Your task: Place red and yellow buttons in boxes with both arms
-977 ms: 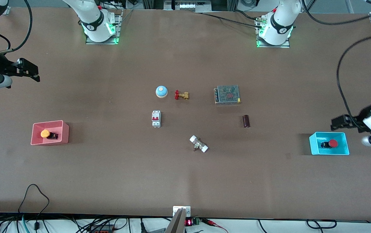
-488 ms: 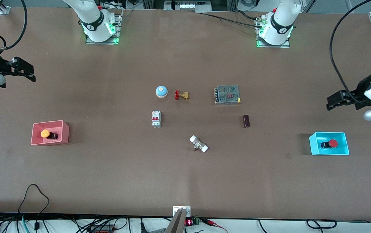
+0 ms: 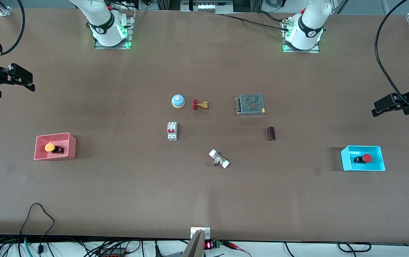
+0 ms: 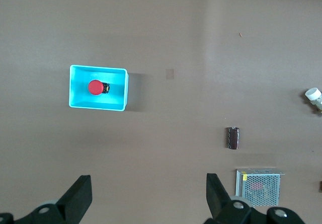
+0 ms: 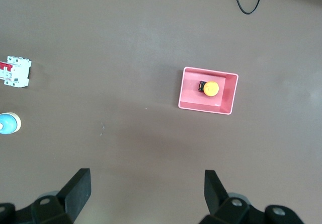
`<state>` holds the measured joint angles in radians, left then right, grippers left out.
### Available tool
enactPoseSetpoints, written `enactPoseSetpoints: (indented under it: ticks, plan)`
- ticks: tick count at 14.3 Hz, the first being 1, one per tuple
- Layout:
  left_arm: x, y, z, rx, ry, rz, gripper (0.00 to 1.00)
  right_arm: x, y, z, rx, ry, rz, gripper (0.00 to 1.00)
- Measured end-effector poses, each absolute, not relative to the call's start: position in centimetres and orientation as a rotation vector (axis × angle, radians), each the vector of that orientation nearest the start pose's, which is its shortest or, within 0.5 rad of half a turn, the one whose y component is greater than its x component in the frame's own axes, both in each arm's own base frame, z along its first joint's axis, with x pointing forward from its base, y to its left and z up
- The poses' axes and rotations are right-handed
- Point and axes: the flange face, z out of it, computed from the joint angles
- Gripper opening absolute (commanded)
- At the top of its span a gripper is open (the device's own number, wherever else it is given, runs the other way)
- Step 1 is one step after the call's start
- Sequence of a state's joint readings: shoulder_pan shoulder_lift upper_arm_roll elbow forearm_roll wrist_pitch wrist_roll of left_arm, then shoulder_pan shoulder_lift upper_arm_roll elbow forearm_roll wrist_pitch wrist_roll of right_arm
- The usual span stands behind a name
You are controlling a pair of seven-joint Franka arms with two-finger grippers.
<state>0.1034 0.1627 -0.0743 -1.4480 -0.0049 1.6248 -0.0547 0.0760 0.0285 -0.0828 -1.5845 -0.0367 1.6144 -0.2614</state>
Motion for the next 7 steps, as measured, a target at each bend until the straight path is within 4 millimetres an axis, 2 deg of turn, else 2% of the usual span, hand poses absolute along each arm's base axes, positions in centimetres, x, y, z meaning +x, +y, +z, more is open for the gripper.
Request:
enactPoseSetpoints:
  ticks: [7]
  plan:
    - [60.27, 1.6, 59.49, -3.157, -0.122, 0.021, 1.0, 56.71, -0.36, 60.54, -3.153, -0.416, 0.007, 1.0]
